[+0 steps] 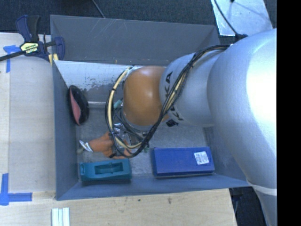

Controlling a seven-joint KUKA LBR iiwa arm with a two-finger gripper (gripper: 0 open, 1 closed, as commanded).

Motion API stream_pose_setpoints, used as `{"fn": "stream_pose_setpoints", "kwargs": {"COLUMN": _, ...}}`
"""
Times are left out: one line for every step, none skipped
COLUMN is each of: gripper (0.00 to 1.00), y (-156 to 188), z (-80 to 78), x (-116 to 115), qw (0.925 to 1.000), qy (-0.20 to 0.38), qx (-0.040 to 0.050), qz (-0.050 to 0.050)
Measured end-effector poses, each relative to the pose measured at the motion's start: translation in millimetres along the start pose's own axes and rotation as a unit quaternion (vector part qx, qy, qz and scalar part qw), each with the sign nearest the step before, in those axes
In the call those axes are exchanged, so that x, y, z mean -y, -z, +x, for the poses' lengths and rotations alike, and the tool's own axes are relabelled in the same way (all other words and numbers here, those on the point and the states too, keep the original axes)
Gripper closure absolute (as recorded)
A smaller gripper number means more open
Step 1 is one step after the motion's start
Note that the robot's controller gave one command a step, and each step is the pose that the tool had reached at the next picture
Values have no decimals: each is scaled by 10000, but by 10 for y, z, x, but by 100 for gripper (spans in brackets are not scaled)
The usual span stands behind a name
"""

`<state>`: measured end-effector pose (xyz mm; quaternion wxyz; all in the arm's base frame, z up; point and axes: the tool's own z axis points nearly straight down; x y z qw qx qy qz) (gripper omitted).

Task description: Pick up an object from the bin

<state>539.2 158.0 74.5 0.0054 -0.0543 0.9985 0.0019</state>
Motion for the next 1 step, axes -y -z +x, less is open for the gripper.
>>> {"fn": "stream_pose_setpoints", "kwargs": {"gripper": 100, "y": 1532, "z": -169, "x": -95, "qw": 10000, "qy": 56, "qx": -25, "qz": 12}}
